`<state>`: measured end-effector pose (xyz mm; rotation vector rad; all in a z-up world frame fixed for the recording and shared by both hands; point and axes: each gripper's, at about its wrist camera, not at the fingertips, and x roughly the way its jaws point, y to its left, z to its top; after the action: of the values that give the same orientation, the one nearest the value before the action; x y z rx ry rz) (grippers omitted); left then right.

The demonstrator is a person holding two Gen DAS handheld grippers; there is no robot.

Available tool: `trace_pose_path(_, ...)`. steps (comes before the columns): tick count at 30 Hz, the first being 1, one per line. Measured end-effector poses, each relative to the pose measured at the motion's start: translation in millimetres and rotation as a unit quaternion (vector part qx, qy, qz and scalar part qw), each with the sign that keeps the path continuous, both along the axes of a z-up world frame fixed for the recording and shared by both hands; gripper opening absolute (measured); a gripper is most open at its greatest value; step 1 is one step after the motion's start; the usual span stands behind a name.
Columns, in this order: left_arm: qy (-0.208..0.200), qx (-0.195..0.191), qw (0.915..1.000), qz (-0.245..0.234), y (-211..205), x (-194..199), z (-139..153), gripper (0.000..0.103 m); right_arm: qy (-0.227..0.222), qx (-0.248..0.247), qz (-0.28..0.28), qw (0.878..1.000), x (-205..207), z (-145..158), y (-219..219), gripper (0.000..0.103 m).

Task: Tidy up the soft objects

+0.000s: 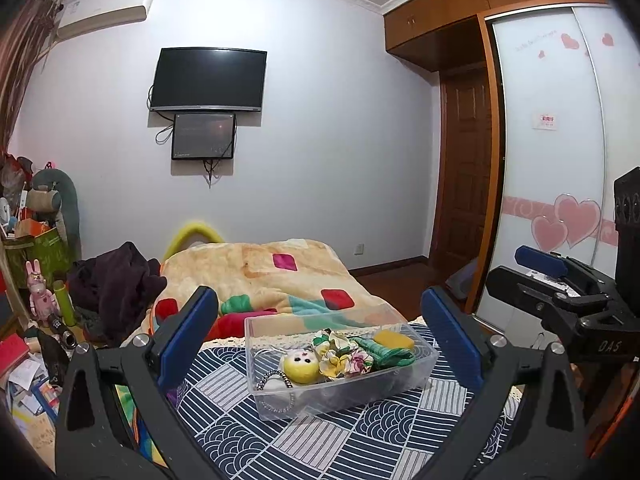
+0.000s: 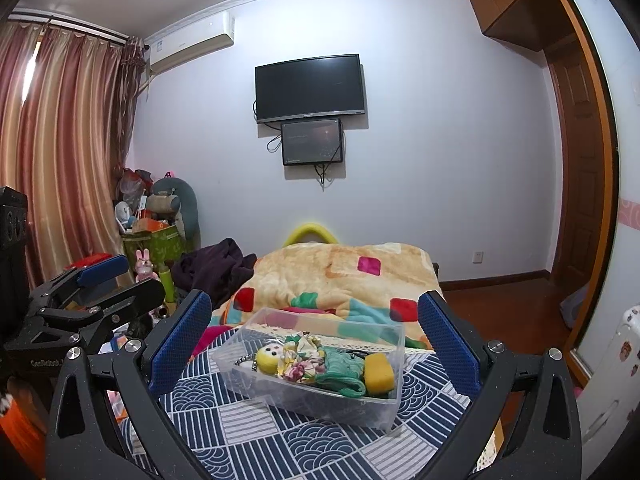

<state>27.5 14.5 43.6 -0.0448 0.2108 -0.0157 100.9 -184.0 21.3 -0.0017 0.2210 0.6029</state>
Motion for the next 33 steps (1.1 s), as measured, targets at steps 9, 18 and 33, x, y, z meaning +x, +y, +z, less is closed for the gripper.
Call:
trace_pose_path(9, 0.001, -0.001, 1.0, 0.001, 1.6, 1.7, -2.9, 0.103, 0.0, 0.0, 0.0, 1.0, 0.5, 0.0, -0.3, 0.103)
trace_pose_path(18, 0.004, -0.006, 1.0, -0.003, 2.5, 3.0, -3.9, 0.103, -0.001, 0.0, 0.0, 1.0, -0.7, -0.2, 0.1, 0.103)
trace_pose_path(33, 0.012, -0.012, 0.9997, -0.015, 4.0, 5.4, -2.8, 0.103, -0.001, 0.0, -0.001, 1.0, -0.9, 0.7, -0.6, 0.103)
